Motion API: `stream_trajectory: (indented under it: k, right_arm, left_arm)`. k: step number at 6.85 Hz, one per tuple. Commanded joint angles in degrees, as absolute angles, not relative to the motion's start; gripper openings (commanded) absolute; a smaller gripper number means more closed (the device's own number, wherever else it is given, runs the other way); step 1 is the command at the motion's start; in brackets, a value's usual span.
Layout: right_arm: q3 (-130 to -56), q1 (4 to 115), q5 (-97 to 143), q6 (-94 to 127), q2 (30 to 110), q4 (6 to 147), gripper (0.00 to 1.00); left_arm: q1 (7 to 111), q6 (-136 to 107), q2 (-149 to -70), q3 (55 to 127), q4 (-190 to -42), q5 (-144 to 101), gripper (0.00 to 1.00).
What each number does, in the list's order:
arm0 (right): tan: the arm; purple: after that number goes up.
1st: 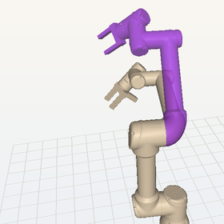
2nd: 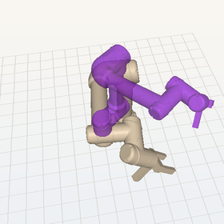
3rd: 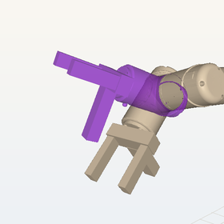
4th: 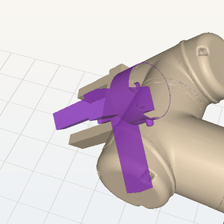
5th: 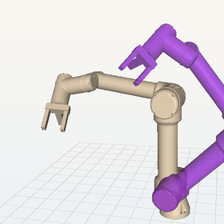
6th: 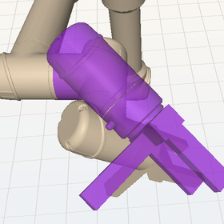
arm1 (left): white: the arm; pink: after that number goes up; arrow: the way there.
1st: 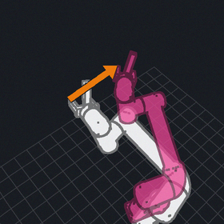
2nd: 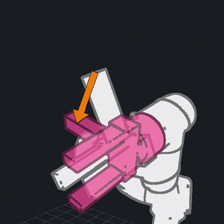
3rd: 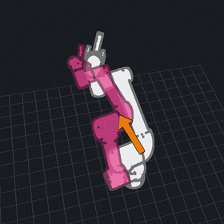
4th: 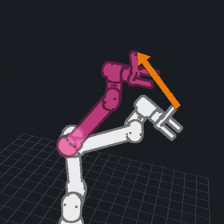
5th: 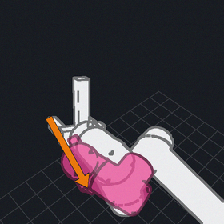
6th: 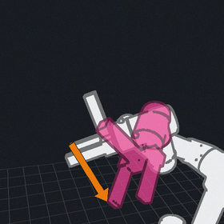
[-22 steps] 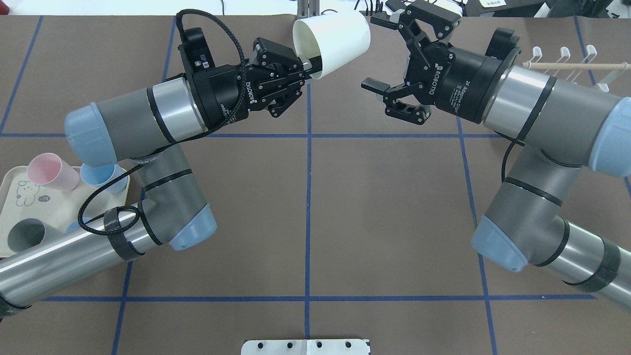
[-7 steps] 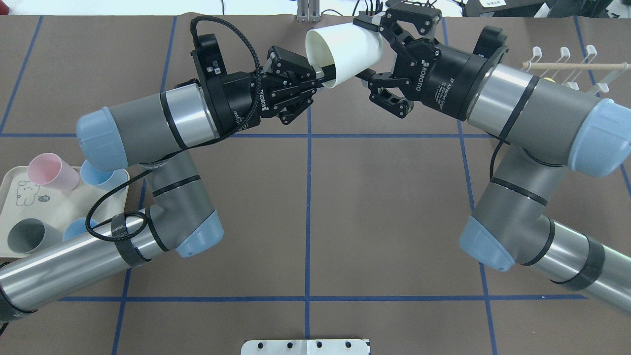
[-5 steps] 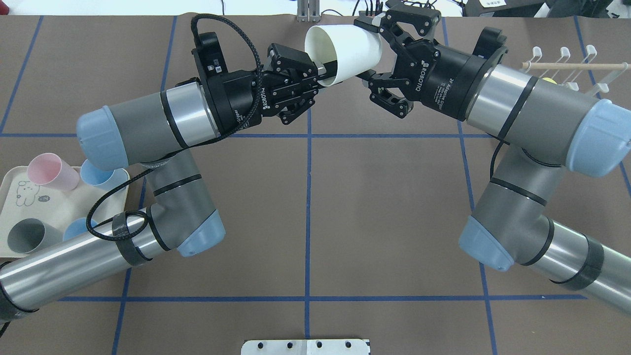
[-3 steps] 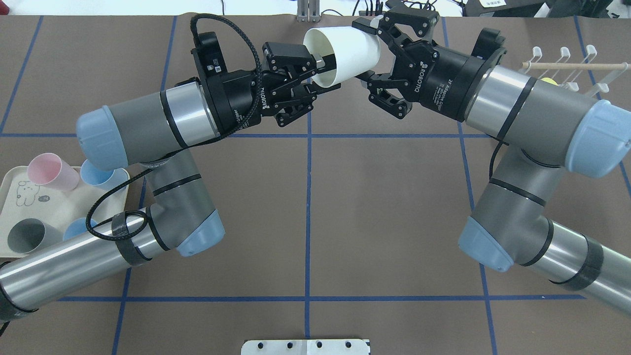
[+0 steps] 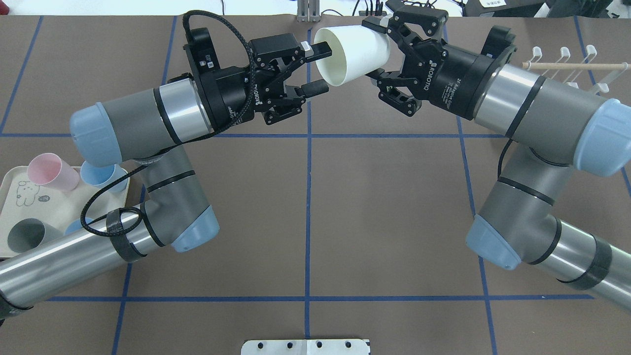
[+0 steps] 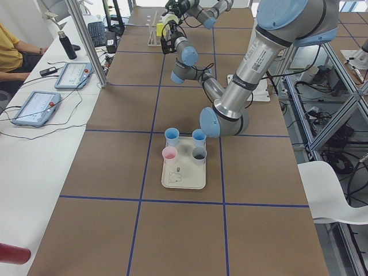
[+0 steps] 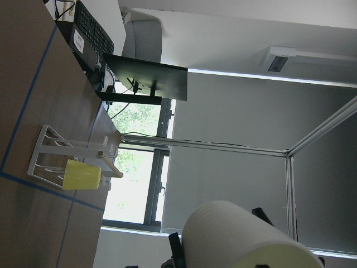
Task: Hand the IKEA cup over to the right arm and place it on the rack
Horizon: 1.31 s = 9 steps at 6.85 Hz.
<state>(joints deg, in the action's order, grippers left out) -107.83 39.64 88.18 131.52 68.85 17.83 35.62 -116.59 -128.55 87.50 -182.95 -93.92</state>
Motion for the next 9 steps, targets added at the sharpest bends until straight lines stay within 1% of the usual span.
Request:
stream_trajectory:
  k: [1,2,4,7,8,9]
  right_arm:
    - [-107.84,39.81,85.36,113.4,76.51,17.93,0.0]
    - [-107.75,41.12,85.43,105.72,80.47,18.02,0.0]
    - [-107.05,47.08,85.78,89.47,87.16,18.89,0.0]
    - [-106.09,55.88,83.51,66.53,91.92,25.65,0.0]
    - [-104.78,57.81,82.45,62.01,93.85,25.66,0.0]
    - [-102.24,57.92,76.7,59.7,94.04,25.58,0.0]
  left_arm:
    - [36.82,-114.43,-126.48,87.54,-182.9,-94.13,0.75]
    - [36.83,-114.43,-126.39,87.54,-182.81,-94.13,0.76]
    - [37.09,-114.35,-126.3,87.71,-180.8,-94.13,0.75]
    - [37.18,-114.43,-125.25,87.89,-180.79,-93.78,0.76]
    - [37.09,-114.35,-125.16,87.89,-180.79,-93.69,0.76]
    - [37.09,-114.35,-124.72,87.98,-180.79,-93.6,0.77]
